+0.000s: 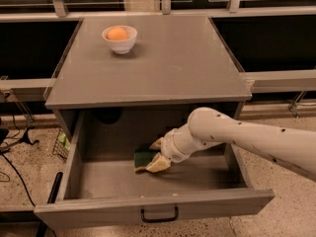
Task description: Pick sponge from top drawer and place on counter
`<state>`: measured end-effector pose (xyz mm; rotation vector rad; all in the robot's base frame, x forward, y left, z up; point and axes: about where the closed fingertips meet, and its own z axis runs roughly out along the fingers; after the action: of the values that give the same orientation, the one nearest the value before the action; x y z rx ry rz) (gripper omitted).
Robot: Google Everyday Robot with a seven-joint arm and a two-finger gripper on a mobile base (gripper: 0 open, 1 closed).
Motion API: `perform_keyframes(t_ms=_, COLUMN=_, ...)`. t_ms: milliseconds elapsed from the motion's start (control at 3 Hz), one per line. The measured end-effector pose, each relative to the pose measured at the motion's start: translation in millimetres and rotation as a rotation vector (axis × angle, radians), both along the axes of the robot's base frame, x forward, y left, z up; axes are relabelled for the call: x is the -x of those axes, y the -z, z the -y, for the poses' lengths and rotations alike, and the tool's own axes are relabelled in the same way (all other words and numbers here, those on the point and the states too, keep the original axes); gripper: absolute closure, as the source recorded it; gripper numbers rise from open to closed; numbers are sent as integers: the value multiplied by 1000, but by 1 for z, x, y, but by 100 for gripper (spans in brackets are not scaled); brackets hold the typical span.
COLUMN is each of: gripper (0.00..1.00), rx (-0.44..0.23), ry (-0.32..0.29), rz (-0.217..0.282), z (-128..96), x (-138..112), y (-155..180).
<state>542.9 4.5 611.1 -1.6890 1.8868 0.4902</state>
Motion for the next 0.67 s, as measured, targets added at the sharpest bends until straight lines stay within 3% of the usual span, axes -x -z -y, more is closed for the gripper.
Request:
perform_keyframes(t_ms=333, gripper=100, rx=-18, ry=-1, rz=-2, z=1, x=1, y=-8)
perform_keyframes(t_ms=667, gripper=100, rx=-45, ry=-7, rz=-3, z=3, x=5, y=-38)
